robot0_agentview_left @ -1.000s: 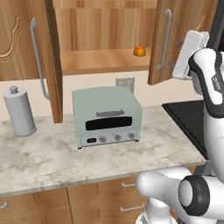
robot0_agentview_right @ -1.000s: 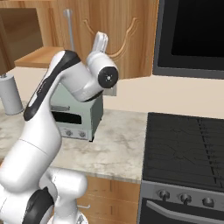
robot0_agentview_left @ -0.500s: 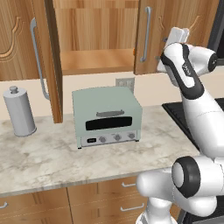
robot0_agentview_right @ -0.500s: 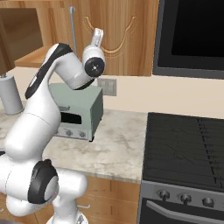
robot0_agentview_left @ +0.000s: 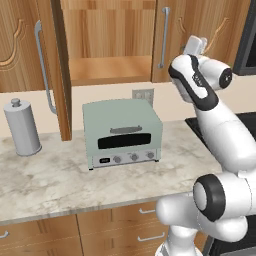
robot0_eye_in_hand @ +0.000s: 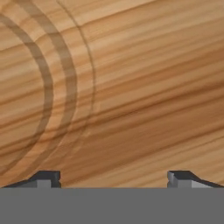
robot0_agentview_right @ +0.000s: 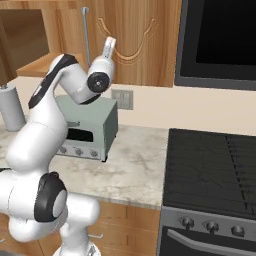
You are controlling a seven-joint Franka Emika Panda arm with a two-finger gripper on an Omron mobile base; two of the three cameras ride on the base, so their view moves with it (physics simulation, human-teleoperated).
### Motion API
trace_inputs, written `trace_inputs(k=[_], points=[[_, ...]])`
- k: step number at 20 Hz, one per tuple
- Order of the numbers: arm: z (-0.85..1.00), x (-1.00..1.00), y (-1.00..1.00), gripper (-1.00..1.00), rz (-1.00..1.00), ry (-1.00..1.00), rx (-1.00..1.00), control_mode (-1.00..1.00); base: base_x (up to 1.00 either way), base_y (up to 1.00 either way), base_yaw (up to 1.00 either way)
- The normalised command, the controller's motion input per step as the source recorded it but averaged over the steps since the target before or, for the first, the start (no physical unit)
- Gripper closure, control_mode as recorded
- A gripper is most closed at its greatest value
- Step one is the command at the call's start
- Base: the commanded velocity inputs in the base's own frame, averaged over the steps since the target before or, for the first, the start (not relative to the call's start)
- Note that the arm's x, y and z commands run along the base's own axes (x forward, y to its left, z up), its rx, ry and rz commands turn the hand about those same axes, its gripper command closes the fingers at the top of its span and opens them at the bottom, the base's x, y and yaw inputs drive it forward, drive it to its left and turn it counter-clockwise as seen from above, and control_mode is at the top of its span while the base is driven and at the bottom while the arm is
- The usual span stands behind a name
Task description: Pick the orange from the counter and place it in the cabinet. Then close the cabinet.
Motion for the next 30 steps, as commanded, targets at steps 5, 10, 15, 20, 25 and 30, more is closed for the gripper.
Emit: trace_inputs(k=[5,10,15,20,25,30], points=[[-0.03,-0.35,0.00,-1.00,-0.16,0.13,0.00,-1.00,0.00,0.00,0.00],[0.01,-1.00,0.00,-1.00,-0.19,0.08,0.00,-1.00,0.00,0.00,0.00],[0.16,-1.00,0.04,-1.00,-0.15,0.11,0.00,-1.00,0.00,0.00,0.00],[0.45,-1.00,0.14,-1.00,-0.12,0.23,0.00,-1.00,0.00,0.00,0.00],[0.53,-1.00,0.35,-1.00,-0.07,0.26,0.00,-1.00,0.00,0.00,0.00],[0.25,-1.00,0.64,-1.00,-0.02,0.23,-0.02,-1.00,0.00,0.00,0.00]])
